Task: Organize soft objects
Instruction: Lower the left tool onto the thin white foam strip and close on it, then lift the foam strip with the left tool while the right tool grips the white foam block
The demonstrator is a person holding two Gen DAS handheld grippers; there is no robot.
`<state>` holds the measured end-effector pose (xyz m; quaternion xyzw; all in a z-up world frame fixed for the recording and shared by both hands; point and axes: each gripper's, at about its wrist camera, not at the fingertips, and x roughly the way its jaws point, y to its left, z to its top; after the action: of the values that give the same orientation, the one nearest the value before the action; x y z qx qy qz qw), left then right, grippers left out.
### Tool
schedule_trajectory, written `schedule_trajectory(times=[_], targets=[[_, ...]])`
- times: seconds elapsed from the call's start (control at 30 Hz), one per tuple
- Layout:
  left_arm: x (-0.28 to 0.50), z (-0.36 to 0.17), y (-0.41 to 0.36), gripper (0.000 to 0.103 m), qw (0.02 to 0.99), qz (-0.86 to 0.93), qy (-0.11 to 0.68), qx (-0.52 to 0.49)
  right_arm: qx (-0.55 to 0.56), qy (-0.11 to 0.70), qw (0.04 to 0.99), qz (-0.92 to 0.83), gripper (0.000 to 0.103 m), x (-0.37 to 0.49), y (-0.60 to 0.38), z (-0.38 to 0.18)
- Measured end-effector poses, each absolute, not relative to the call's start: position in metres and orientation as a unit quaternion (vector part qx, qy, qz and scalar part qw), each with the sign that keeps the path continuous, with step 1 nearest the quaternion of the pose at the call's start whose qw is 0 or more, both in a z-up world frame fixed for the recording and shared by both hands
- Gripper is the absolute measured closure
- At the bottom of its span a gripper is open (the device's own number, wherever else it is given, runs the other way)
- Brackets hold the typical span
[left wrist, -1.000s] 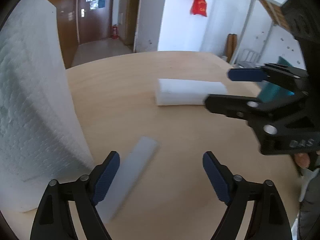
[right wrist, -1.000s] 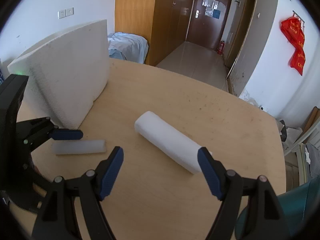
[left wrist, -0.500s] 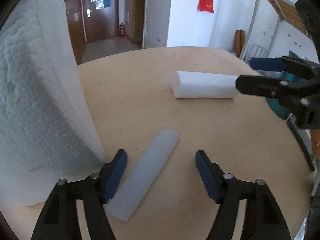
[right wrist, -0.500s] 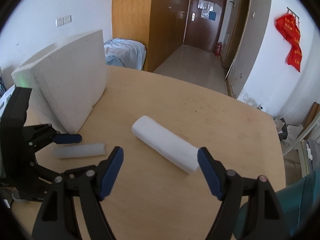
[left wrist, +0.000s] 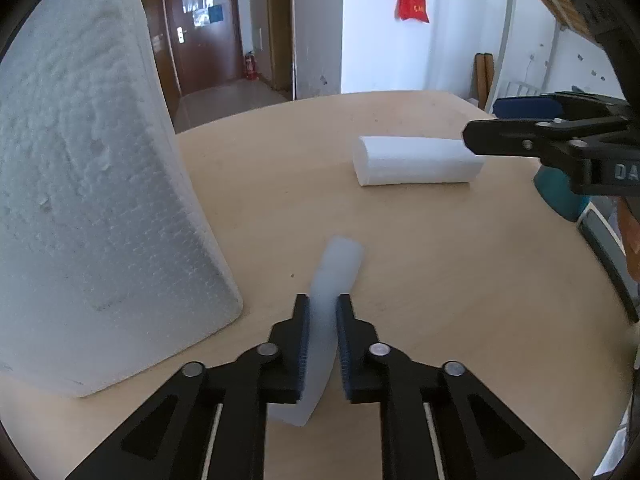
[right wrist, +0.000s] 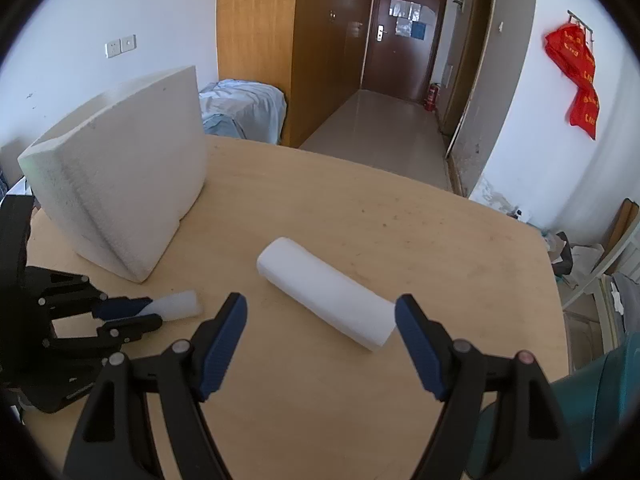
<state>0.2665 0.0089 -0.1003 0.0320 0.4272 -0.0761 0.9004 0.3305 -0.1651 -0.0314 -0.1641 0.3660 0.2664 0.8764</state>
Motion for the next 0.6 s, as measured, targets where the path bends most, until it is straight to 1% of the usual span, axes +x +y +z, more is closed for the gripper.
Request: schedule_trajectory(times=[0.07, 0.13, 0.27, 0.43, 0.6], targets=[[0.264, -0.1, 0.006, 0.096, 0.901, -0.078, 0.425, 0.031, -0.166, 0.365, 0.876, 0.267, 0.023, 0.33, -0.164, -0.031], [0.261, -0.099, 0.008, 0.097, 0.902, -0.084, 0.423, 0.025, -0.168, 0.365, 0.876, 0.266, 0.023, 0.332, -0.163, -0.031], [0.244, -0.09, 0.011, 0.097, 0.905, -0.096, 0.414, 0.019, -0.168, 0.371, 0.873, 0.268, 0.023, 0.339, -0.16, -0.032], [0.23, -0.078, 0.016, 0.097, 0.91, -0.106, 0.401, 0.007, -0.215, 0.386, 0.858, 0.26, 0.023, 0.35, -0.147, -0.048], [0.225, -0.07, 0.023, 0.097, 0.911, -0.114, 0.396, -0.002, -0.224, 0.402, 0.845, 0.273, 0.023, 0.361, -0.14, -0.062]])
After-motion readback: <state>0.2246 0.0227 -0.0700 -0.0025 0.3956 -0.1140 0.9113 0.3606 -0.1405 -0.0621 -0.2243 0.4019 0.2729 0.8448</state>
